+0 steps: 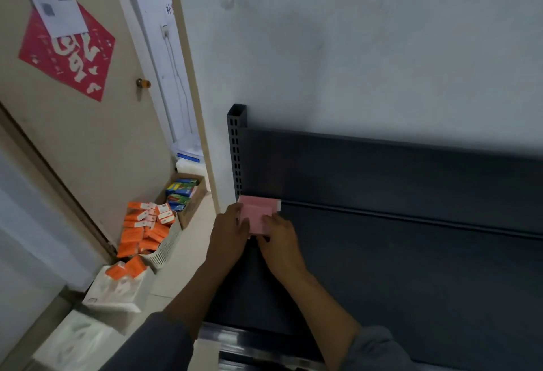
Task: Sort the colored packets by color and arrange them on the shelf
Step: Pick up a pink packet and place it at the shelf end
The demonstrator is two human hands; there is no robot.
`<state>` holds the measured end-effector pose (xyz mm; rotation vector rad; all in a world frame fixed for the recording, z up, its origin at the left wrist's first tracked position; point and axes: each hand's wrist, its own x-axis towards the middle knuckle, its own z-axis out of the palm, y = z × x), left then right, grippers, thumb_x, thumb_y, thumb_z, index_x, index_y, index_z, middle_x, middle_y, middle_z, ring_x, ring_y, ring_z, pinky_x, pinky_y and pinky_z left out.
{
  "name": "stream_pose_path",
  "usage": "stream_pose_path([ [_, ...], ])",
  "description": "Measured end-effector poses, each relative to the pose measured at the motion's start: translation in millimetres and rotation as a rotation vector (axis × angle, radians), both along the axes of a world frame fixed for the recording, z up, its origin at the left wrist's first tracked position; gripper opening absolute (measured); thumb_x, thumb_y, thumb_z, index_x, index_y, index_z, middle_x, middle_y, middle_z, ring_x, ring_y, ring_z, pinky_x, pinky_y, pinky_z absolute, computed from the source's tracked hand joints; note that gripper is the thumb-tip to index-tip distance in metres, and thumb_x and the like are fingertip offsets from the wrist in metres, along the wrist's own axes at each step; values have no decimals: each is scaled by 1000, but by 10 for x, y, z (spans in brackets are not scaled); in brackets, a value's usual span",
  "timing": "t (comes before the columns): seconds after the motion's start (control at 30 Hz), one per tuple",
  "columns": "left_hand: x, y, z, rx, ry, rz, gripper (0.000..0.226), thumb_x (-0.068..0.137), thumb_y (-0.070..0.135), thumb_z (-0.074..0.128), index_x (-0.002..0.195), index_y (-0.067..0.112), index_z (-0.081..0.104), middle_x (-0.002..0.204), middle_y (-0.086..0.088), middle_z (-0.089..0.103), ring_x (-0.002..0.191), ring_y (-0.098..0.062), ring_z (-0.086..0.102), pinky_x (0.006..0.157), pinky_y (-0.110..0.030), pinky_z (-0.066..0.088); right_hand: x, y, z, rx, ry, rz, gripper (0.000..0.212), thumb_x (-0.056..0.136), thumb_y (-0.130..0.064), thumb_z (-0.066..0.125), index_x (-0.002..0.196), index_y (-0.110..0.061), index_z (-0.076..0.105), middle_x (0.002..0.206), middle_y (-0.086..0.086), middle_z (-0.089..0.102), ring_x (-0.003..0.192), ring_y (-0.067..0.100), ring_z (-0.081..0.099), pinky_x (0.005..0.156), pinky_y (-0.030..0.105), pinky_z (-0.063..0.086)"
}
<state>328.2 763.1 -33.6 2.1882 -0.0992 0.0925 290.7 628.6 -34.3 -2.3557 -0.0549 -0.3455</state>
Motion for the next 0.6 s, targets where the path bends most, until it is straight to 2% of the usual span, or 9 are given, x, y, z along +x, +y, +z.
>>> stream_pose_path([
  [0.1, 69, -26, -15, 41, -30, -1, 42, 104, 21, 51, 145, 12, 46, 135, -12, 57, 126, -28, 51, 100, -24, 29, 77, -12, -44, -10, 5, -29, 19, 92, -5, 61, 109, -13, 67, 108, 3, 60, 99, 20, 52, 81, 33, 54],
  [0.2, 98, 17, -21, 70, -70, -17, 43, 104, 24, 51, 145, 12, 47, 132, -13, 59, 122, -29, 52, 98, -25, 29, 127, 13, -56, -48, 3, -48, 31, 92, -6, 62, 123, -11, 65, 118, 4, 61, 107, 21, 47, 89, 31, 50],
  [0.33, 176, 80, -133, 78, -71, -31, 48, 103, 37, 46, 146, 16, 46, 132, -10, 62, 121, -26, 57, 97, -27, 35, 136, 90, -61, -55, -12, -57, 11, 91, -7, 64, 99, -14, 68, 107, 3, 61, 98, 18, 47, 78, 29, 50],
  [0.47, 144, 68, -180, 29, -21, -64, 41, 106, 23, 47, 145, 11, 47, 134, -11, 61, 119, -20, 58, 97, -23, 34, 167, 156, -118, -17, 19, -74, 11, 90, -6, 64, 99, -12, 68, 111, 2, 58, 103, 17, 49, 82, 22, 47],
  [0.53, 134, 69, -185, -17, 16, -58, 43, 106, 22, 47, 148, 11, 45, 140, -11, 58, 127, -23, 56, 103, -23, 32, 168, 186, -123, -7, 24, -84, 10, 90, -4, 63, 94, -13, 66, 110, 0, 56, 102, 15, 49, 80, 13, 41],
  [0.6, 121, 84, -184, -37, 36, -54, 47, 106, 24, 48, 151, 12, 40, 147, -11, 53, 133, -24, 51, 107, -23, 29, 171, 204, -132, 10, 27, -89, 11, 90, -4, 63, 96, -13, 65, 112, 0, 54, 105, 17, 51, 83, 12, 39],
])
